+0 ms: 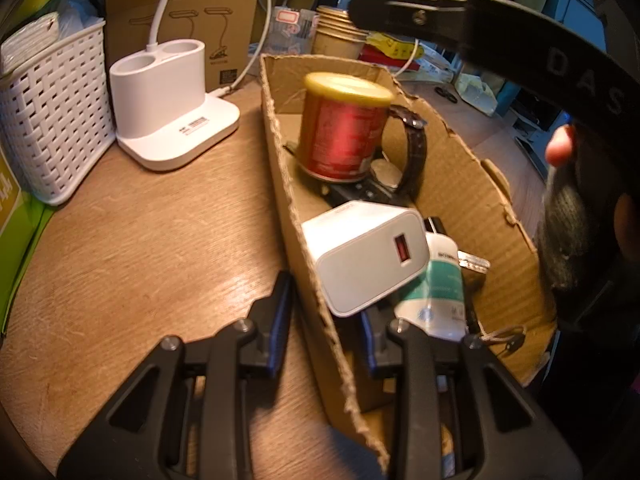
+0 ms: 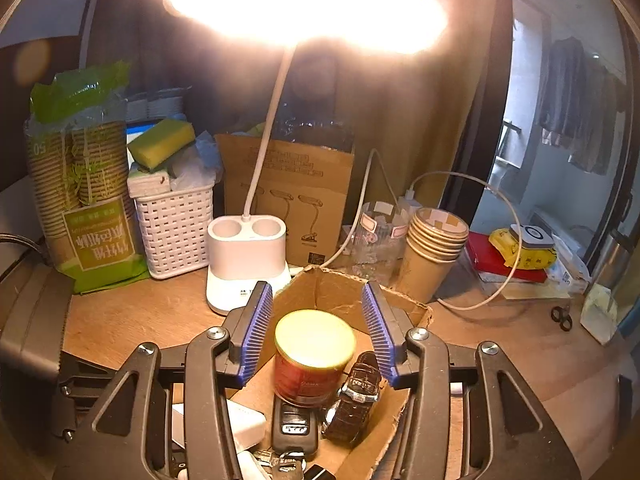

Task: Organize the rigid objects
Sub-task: 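Lower the red can into the cardboard box and open the right gripper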

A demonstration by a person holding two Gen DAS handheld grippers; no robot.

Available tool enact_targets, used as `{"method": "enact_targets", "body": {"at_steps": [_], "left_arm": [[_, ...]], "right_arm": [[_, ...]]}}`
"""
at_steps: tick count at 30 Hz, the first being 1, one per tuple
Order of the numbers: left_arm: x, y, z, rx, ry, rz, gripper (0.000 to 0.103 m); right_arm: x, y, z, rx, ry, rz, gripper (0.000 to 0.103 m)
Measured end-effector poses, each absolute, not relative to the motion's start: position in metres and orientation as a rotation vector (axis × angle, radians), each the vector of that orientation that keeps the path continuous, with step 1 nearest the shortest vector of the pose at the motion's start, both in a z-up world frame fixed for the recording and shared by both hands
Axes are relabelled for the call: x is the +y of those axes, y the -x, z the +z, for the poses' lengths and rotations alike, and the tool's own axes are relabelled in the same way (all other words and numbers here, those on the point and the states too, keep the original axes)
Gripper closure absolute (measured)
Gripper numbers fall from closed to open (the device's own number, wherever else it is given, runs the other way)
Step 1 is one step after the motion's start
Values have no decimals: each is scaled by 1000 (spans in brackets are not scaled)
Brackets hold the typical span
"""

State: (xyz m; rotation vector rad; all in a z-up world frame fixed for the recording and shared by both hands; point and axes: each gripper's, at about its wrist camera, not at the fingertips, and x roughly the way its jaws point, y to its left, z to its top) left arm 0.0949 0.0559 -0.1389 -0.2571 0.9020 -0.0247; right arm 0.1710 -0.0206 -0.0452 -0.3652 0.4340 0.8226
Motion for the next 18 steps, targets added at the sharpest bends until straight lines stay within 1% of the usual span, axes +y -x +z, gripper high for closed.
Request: {"method": "enact_targets", "body": {"at_steps": [4, 18], "left_arm": [[55, -95, -139, 902, 256, -25, 72], [55, -95, -139, 902, 256, -25, 72]], "right_arm": [[-20, -173, -47, 444, 369, 817, 56], [-27, -176, -49, 460, 359, 804, 56]]}}
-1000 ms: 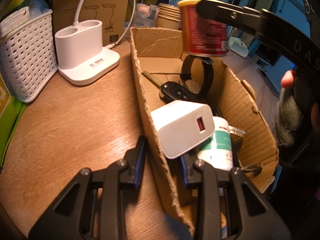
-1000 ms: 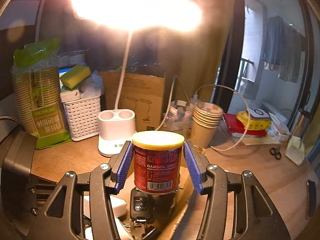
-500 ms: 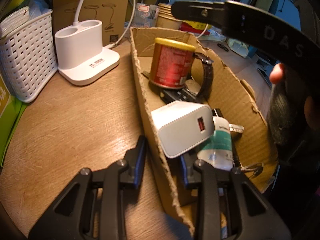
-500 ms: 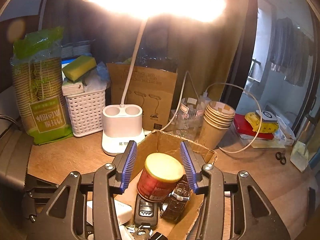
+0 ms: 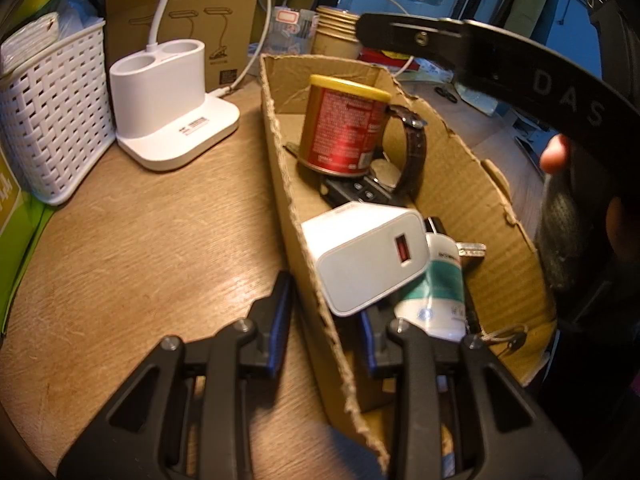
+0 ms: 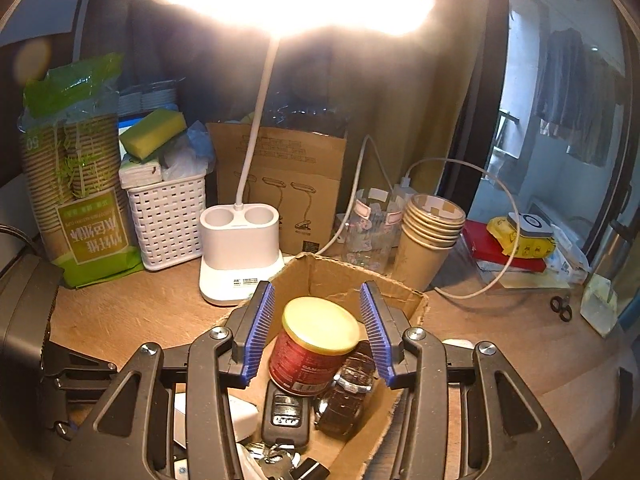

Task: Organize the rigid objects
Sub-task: 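Lower the red can into the cardboard box and open the right gripper, then move the right gripper to the white AirPods case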

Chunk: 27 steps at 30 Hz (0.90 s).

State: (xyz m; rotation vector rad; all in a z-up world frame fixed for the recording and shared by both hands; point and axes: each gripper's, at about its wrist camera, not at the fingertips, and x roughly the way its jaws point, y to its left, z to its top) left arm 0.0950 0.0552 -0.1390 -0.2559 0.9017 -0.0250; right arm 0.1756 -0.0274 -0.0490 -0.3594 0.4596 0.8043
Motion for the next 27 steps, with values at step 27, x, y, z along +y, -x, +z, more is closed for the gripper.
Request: {"method": "enact_targets", "body": {"at_steps": [27], "left_arm": [[55, -95, -139, 901, 256, -25, 72]], "right_arm": [[-94, -208, -45, 471, 290, 640, 55]]}}
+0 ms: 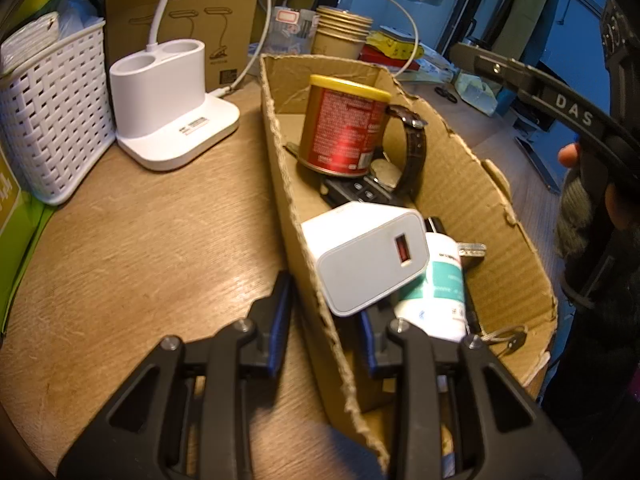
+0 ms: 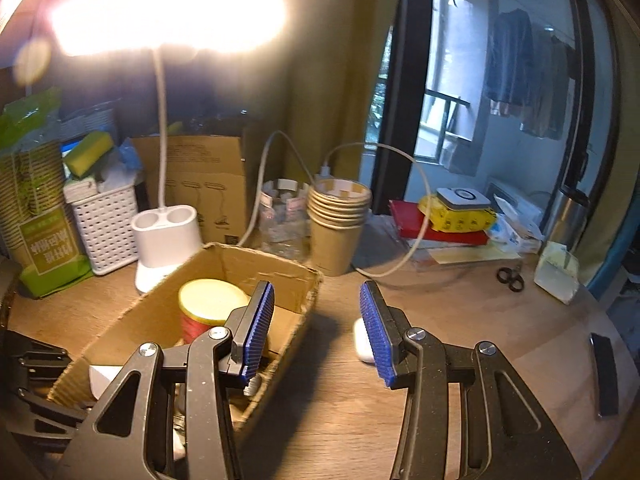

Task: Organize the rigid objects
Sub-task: 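Move the right gripper to the white AirPods case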

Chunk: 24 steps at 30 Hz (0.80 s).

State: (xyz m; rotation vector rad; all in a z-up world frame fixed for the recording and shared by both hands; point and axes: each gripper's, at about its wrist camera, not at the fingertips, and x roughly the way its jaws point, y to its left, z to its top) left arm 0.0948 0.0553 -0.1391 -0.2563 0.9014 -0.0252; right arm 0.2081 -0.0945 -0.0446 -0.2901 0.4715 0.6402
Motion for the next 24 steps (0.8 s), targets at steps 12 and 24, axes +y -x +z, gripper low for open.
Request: {"method": "enact_targets", "body": {"at_steps": [12, 24], "left_arm": [[55, -95, -139, 901, 256, -25, 72], [55, -95, -139, 901, 257, -25, 72]], "right_arm": [[-111, -243, -68, 554, 271, 564, 55], [-100, -282, -108, 684, 330, 526, 44]]}}
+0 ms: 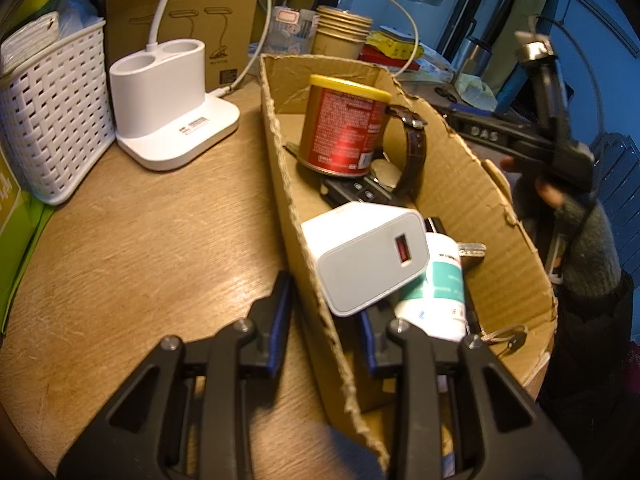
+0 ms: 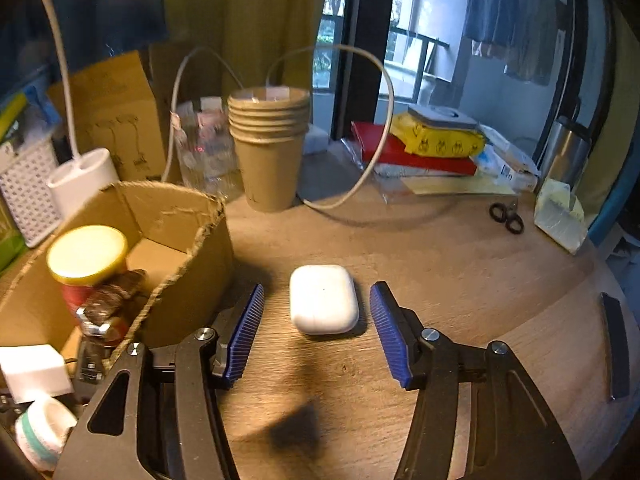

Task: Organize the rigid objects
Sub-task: 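Move the right gripper to the white AirPods case, then grasp the white AirPods case with the right gripper and lift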

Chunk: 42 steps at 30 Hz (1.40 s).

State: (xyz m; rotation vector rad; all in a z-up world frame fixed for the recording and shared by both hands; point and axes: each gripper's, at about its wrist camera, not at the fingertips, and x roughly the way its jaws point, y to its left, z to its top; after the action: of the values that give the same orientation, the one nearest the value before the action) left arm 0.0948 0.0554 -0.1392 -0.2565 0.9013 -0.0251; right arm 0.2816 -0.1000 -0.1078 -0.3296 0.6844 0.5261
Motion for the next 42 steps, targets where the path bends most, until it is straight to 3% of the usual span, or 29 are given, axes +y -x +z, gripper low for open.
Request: {"method": "enact_targets", "body": {"at_steps": [24, 26, 28, 42], "left_arm": [[55, -95, -139, 901, 257, -25, 72], [55, -95, -139, 901, 257, -25, 72], [55, -95, -139, 901, 257, -25, 72], [55, -95, -139, 902, 257, -24, 72]], "right_arm": [[-89, -317, -133, 796, 375, 510, 44], [-89, -316, -134, 797, 374, 514, 46], [-88, -317, -135, 803, 377, 516, 54], [-93, -304, -125, 736, 373, 500, 54]]}}
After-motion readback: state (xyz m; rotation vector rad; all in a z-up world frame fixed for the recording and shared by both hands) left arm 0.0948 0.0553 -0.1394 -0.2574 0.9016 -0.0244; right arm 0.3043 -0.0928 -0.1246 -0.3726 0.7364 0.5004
